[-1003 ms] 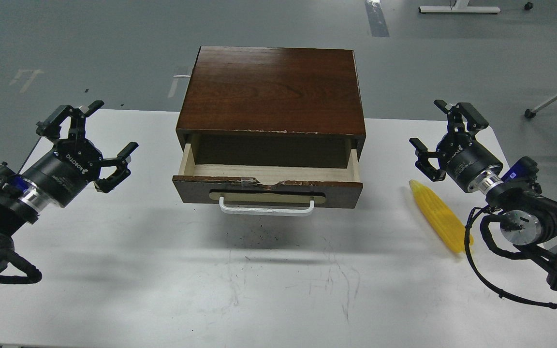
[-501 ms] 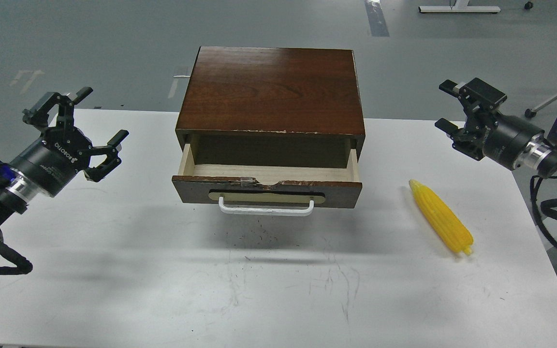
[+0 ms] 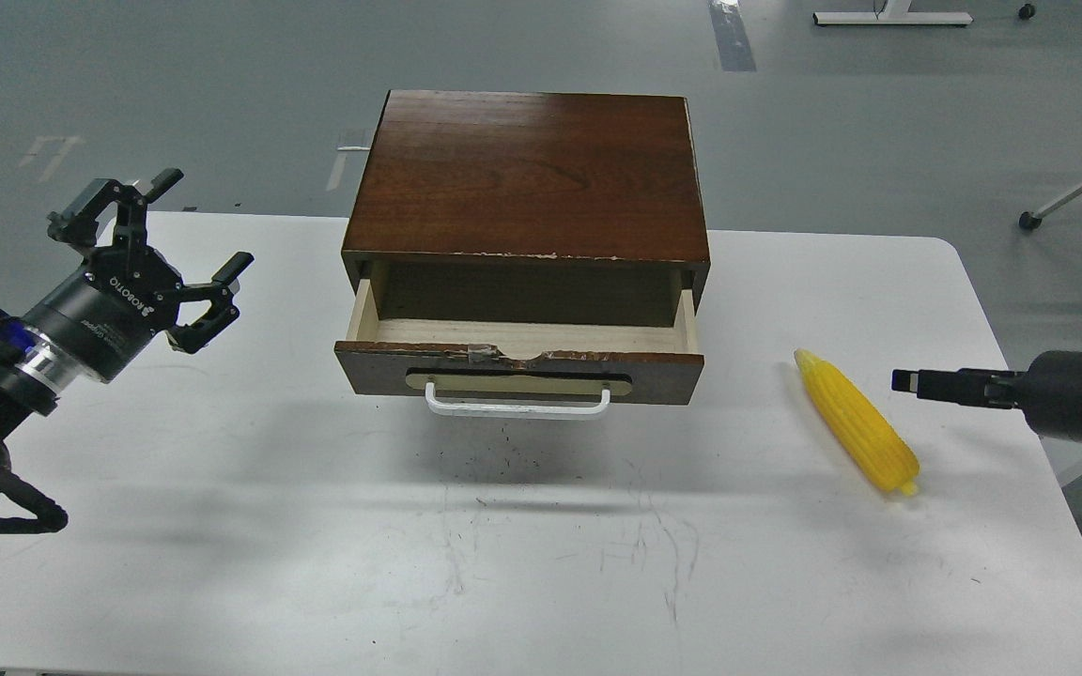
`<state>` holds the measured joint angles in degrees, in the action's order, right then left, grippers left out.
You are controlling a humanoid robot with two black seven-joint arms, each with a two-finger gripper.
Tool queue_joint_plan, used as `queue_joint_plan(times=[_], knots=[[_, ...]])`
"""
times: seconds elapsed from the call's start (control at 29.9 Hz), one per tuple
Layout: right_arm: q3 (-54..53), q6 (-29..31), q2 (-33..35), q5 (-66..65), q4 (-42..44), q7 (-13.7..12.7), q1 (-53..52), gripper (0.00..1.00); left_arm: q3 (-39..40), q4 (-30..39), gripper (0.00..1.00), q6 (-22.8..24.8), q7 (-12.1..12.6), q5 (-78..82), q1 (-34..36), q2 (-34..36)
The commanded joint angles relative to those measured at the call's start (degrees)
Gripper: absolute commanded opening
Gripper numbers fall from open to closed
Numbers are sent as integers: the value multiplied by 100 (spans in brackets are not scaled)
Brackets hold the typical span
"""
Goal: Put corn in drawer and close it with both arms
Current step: 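Move the right gripper toward the yellow corn cob on the table, then close the right gripper around the yellow corn cob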
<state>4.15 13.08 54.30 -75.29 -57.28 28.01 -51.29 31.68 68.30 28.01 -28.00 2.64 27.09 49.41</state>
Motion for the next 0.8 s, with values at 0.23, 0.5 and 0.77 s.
queue_joint_plan(times=[0.23,0.5,0.77], knots=[[570,-350,-727,-91,349,-1,-48,97,-4,8,100,-1,0,26,-2,7],[614,-350,-904,-91,375,-1,-48,73,-4,8,100,-1,0,35,-2,25],[763,-350,-886,-91,323,-1,-83,3,-12,8,100,-1,0,35,7,34]])
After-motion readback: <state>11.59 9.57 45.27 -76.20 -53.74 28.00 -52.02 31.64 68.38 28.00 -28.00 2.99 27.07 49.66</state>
